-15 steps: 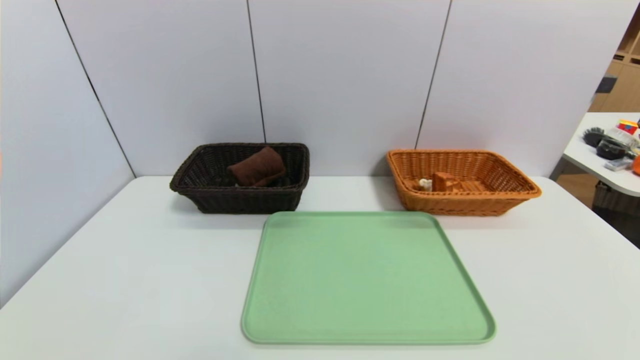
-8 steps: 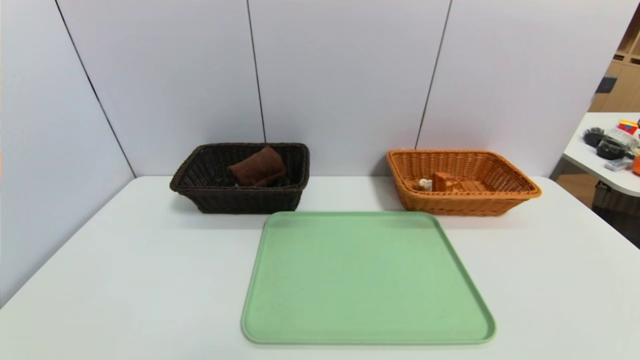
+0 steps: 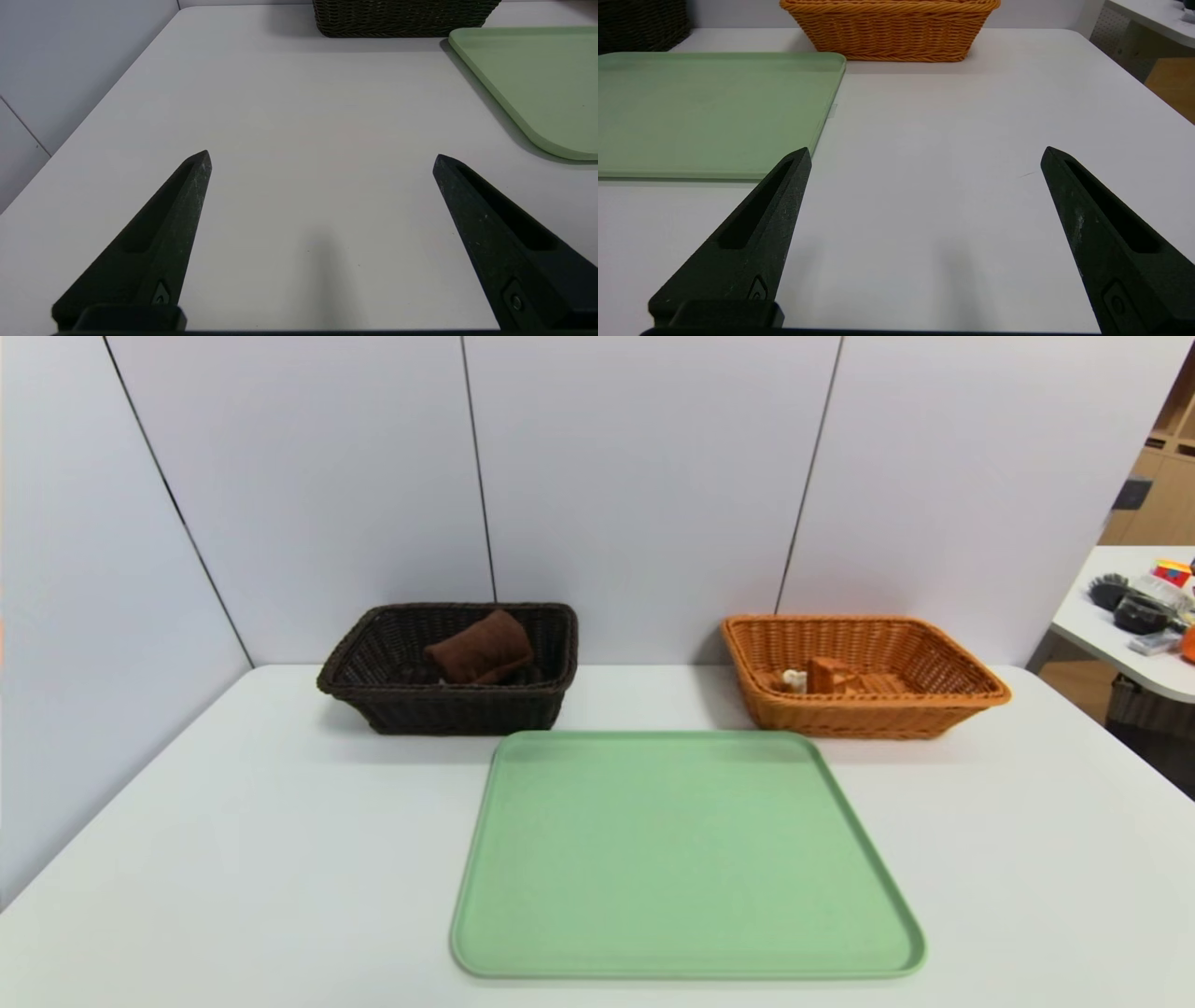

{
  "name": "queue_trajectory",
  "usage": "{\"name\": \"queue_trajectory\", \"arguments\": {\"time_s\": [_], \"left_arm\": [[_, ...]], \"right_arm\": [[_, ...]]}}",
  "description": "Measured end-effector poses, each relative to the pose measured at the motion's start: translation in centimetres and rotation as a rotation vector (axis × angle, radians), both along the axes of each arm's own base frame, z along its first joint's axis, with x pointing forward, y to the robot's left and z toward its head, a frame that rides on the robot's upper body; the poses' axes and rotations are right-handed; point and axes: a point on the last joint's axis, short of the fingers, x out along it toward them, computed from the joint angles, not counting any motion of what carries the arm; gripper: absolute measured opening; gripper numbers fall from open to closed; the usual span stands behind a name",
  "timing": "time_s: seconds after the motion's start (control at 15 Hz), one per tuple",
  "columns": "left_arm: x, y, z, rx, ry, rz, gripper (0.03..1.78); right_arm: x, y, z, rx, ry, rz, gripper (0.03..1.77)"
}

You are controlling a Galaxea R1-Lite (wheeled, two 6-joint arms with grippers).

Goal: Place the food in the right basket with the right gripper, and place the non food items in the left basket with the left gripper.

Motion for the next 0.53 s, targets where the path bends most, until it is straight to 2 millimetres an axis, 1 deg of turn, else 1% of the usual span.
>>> {"name": "queue_trajectory", "arguments": {"time_s": [0.53], "left_arm": [[0.0, 0.0, -0.01, 0.0, 0.0, 0.0, 1.69]], "right_arm": [[0.0, 0.0, -0.01, -0.021, 0.001, 0.002, 1.7]]}}
